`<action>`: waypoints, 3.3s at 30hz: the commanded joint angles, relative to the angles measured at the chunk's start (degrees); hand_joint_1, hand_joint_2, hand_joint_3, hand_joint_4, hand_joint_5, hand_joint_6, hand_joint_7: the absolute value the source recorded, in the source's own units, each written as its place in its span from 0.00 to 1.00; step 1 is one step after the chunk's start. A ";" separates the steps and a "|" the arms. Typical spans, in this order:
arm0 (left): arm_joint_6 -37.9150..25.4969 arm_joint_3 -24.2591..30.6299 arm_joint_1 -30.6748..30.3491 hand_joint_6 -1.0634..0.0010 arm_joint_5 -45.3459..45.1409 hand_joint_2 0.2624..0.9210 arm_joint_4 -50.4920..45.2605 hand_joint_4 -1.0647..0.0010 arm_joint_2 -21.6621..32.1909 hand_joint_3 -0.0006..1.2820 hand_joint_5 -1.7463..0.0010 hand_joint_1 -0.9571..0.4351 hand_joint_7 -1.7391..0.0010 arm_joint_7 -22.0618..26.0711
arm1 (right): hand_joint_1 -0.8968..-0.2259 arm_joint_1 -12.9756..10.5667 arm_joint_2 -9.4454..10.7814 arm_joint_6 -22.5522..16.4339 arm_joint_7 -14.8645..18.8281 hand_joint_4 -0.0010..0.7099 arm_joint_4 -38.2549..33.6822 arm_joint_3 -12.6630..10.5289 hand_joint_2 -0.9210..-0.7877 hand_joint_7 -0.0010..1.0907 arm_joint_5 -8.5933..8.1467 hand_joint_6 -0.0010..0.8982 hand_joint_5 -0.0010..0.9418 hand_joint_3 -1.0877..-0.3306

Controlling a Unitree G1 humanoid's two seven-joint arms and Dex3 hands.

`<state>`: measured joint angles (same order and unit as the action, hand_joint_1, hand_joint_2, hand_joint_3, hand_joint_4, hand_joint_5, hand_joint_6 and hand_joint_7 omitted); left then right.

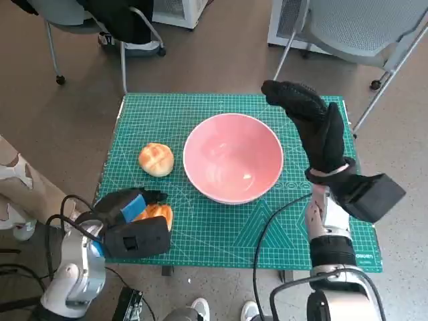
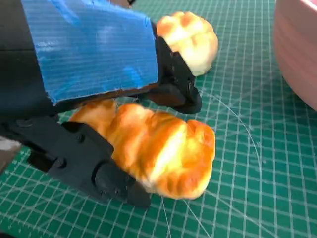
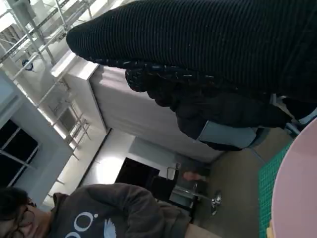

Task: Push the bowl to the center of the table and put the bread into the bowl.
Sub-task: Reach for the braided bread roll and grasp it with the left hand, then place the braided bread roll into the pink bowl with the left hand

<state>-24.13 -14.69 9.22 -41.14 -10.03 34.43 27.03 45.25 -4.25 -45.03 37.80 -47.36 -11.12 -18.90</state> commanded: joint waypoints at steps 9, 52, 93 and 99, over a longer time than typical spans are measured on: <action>5.37 1.28 -0.86 0.32 2.25 0.83 3.65 0.37 0.13 0.20 0.22 0.69 0.47 -3.69 | 0.34 -1.15 0.32 1.65 0.94 0.29 -0.12 0.04 0.00 0.16 -1.54 0.26 0.00 0.44; 5.96 17.03 10.49 0.37 18.33 0.93 -13.75 0.30 4.33 0.09 0.33 0.69 0.39 5.73 | 0.33 0.47 0.44 1.50 1.74 0.30 -2.45 -0.64 0.00 0.25 -1.69 0.22 0.00 0.46; 17.76 -3.76 49.85 0.36 12.55 0.99 26.54 0.32 -12.47 0.03 0.35 0.69 0.36 -3.18 | 0.33 -1.00 -1.28 0.36 0.26 0.29 -0.98 -2.37 0.00 0.32 -0.99 0.17 0.00 0.46; 20.43 -4.99 53.21 0.35 12.18 1.00 35.50 0.34 -14.92 0.03 0.36 0.69 0.34 -4.54 | 0.33 -1.57 -1.34 0.34 -0.68 0.29 -0.04 -2.20 0.00 0.33 -0.70 0.16 0.00 0.46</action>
<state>-5.27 -19.30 59.56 -28.66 22.04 20.26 23.53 45.53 -5.40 -44.94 37.73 -47.62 -13.38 -19.99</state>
